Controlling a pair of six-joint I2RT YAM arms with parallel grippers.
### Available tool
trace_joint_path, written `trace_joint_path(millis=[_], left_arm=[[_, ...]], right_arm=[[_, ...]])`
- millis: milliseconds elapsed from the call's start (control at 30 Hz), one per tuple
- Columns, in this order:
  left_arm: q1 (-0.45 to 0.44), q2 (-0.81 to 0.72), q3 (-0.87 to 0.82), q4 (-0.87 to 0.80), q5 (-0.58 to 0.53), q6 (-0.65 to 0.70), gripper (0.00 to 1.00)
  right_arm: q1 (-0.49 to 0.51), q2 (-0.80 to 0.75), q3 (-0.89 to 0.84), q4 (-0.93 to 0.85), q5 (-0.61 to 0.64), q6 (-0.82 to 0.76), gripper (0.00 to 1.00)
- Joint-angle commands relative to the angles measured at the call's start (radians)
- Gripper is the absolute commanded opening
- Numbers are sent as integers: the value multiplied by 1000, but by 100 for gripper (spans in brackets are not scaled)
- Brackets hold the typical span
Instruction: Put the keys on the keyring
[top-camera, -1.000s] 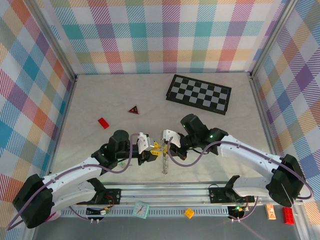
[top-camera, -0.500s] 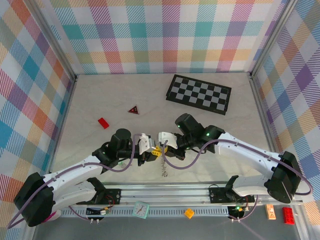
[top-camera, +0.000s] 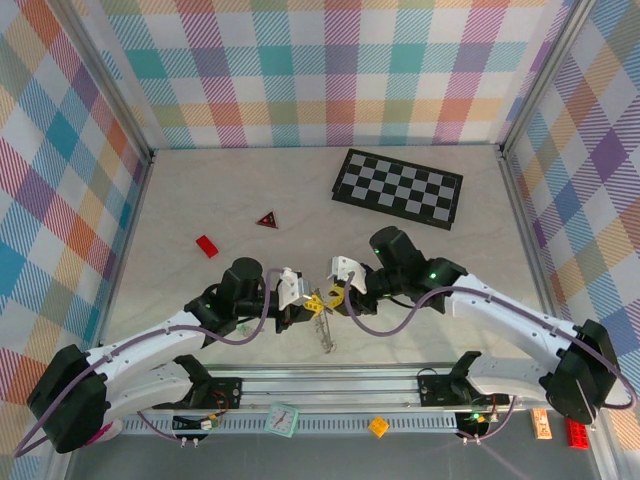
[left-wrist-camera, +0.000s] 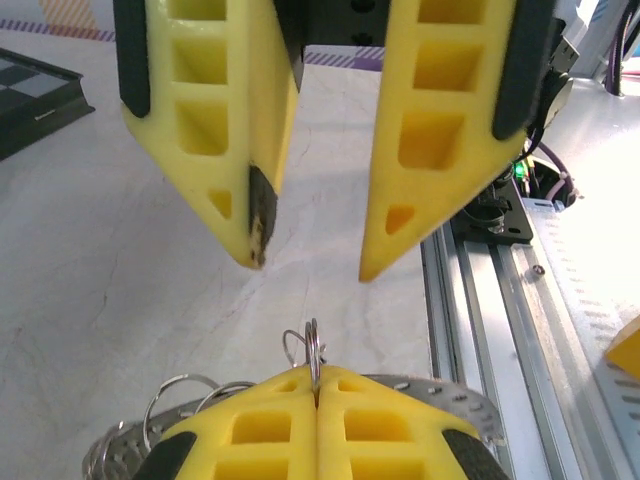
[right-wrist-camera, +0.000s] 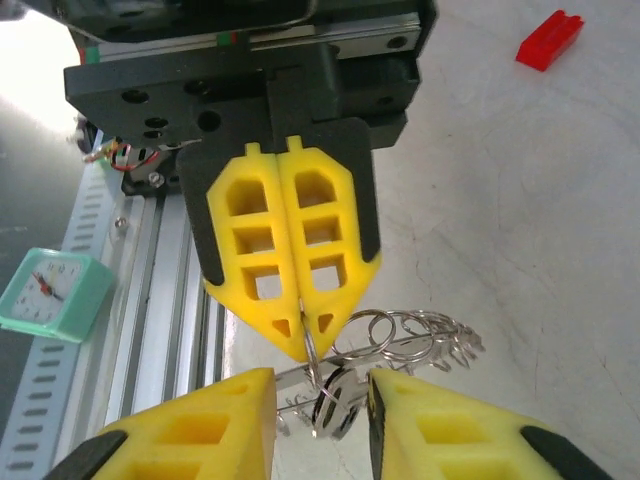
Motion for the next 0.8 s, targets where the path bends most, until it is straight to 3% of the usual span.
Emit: trace_joint_path(millis=[0, 267, 767], left_arm=[[-8, -16, -17, 95, 37, -14, 0], [-8, -13, -35, 139, 39, -32, 0], [-8, -11, -43, 183, 43, -50, 0]], right_arm=[[-9, -11, -49, 94, -71, 48, 30], [-10, 20, -72, 74, -81, 58, 31], [-10, 65, -81, 151, -82, 89, 20]])
